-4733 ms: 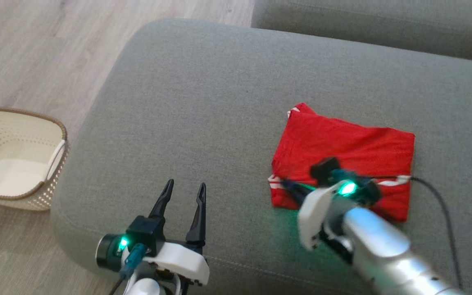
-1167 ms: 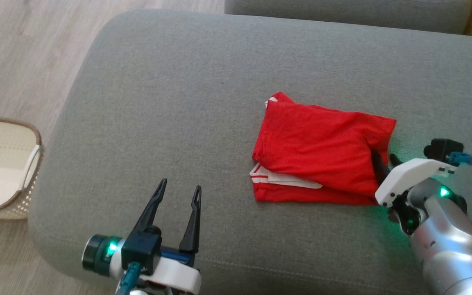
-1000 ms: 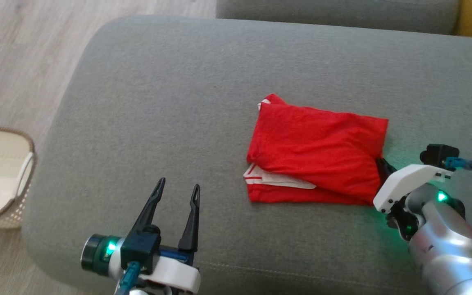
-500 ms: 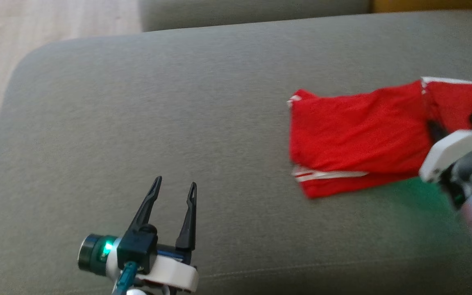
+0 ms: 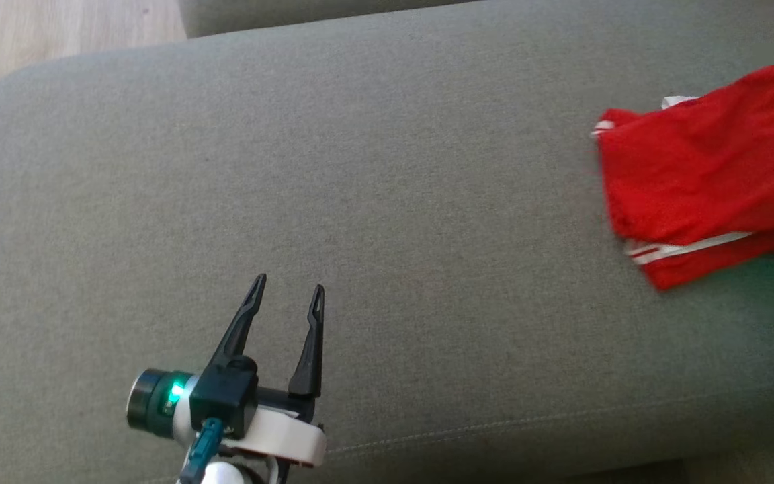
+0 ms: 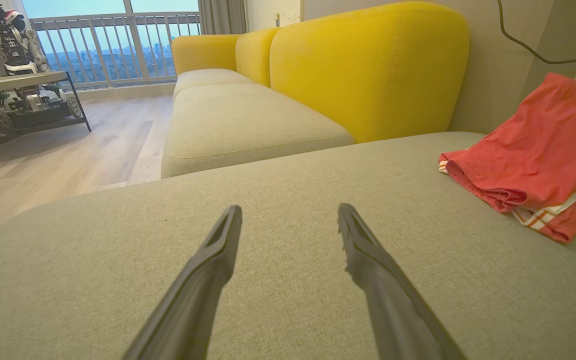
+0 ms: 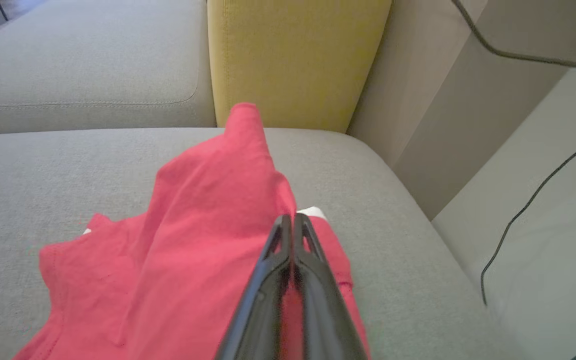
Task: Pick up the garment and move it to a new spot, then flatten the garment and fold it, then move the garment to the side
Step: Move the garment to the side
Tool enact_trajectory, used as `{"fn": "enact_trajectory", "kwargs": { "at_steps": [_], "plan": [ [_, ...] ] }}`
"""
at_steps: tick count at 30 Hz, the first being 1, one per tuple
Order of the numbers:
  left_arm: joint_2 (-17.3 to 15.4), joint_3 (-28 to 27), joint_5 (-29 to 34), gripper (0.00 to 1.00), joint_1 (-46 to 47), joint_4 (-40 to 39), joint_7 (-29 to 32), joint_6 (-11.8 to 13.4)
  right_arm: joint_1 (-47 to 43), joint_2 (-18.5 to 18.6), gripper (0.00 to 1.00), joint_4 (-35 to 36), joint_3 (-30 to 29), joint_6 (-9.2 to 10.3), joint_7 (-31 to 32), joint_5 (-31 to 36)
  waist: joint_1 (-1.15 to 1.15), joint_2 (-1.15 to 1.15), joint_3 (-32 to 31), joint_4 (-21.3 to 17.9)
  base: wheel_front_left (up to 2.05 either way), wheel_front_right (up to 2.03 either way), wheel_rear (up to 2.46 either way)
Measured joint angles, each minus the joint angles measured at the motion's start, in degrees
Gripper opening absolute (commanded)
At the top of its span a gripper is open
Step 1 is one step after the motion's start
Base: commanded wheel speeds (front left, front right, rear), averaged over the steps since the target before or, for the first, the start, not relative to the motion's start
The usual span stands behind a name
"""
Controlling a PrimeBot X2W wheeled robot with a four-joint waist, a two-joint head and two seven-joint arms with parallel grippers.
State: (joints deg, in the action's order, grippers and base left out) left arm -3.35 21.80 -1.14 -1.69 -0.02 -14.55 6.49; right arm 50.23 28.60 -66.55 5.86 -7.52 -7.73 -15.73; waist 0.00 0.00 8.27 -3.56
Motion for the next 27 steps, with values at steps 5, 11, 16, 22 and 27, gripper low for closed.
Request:
{"fn": "enact_trajectory", "kwargs": {
  "at_steps": [5, 11, 16, 22, 27],
  "plan": [
    [0.0, 0.0, 0.0, 1.00, 0.3, 0.0, 0.0, 0.0, 0.9, 0.9, 0.00, -1.5, -2.9, 0.00, -0.6, 2.9, 0.00, 0.00, 0.5, 1.0, 0.00, 0.00, 0.00],
    [0.0, 0.0, 0.0, 1.00, 0.6, 0.2, 0.0, 0.0, 0.8, 2.5, 1.00, -4.8, -7.4, 0.00, -3.1, 10.8, 0.00, 0.00, -0.4, 1.9, 0.00, 0.00, 0.00],
    [0.0, -0.6, -0.7, 1.00, 0.2, 0.6, 0.0, 0.5, -1.1, -2.3, 1.00, -0.1, -10.3, 0.01, -5.7, 17.2, -0.01, 0.00, -2.9, 2.3, 0.00, 0.00, 0.00],
    [0.0, -1.4, -2.7, 1.00, -3.4, 2.1, 0.0, 1.7, -14.3, -16.5, 1.00, 11.9, -9.6, 0.01, -6.5, 18.3, -0.01, 0.00, -7.3, 2.9, 0.00, 0.00, 0.00],
    [0.0, -2.6, -5.5, 1.00, -4.9, 2.7, 0.0, 3.2, -29.5, -23.5, 1.00, 27.1, -8.7, 0.01, -6.5, 16.3, -0.01, 0.00, -9.9, 4.4, 0.00, 0.00, 0.00]
  ]
}}
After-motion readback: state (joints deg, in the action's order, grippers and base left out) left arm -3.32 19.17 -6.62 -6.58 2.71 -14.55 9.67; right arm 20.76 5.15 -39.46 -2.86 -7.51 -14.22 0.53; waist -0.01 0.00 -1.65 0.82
